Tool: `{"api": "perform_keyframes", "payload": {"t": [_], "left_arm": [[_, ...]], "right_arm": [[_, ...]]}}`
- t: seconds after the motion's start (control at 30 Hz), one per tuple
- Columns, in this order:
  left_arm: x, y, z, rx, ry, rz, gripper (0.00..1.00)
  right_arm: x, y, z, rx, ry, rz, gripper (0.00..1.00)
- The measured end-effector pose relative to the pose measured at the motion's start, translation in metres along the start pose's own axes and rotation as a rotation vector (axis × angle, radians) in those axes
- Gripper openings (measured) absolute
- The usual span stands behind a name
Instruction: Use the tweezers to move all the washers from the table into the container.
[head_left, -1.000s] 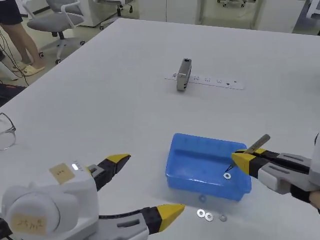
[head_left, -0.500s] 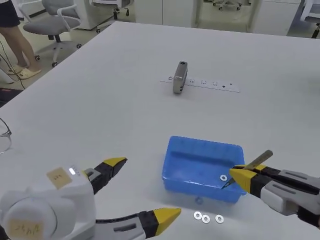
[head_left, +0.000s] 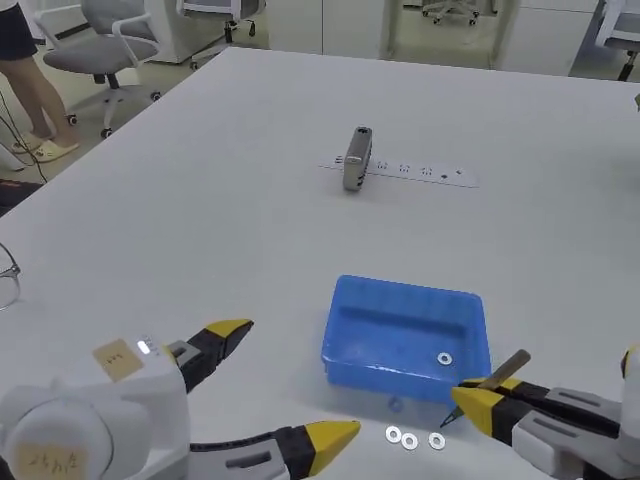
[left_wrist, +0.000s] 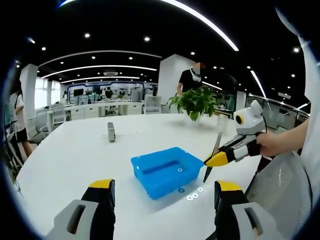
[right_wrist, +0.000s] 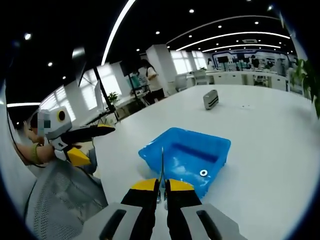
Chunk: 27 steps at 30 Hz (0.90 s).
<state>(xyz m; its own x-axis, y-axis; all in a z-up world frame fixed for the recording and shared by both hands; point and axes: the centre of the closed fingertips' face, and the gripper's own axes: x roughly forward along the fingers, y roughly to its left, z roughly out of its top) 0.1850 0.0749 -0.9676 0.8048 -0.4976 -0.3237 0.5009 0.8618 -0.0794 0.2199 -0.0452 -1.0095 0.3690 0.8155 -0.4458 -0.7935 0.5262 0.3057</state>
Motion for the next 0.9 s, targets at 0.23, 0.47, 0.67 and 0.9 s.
{"api": "perform_keyframes", "payload": {"t": [0.23, 0.47, 0.67, 0.9], "left_arm": [[0.000, 0.001, 0.000, 0.000, 0.000, 0.003, 0.83], [0.000, 0.001, -0.001, 0.001, 0.003, 0.006, 0.83], [0.000, 0.002, -0.001, 0.000, 0.006, 0.007, 0.82], [0.000, 0.004, -0.001, -0.006, 0.008, 0.018, 0.82]], "right_arm": [[0.006, -0.004, -0.015, 0.014, 0.032, -0.001, 0.03], [0.011, -0.004, -0.015, 0.011, 0.038, 0.001, 0.03], [0.016, -0.002, -0.021, -0.049, 0.085, 0.001, 0.04], [0.017, 0.006, -0.025, -0.163, 0.128, 0.008, 0.04]]}}
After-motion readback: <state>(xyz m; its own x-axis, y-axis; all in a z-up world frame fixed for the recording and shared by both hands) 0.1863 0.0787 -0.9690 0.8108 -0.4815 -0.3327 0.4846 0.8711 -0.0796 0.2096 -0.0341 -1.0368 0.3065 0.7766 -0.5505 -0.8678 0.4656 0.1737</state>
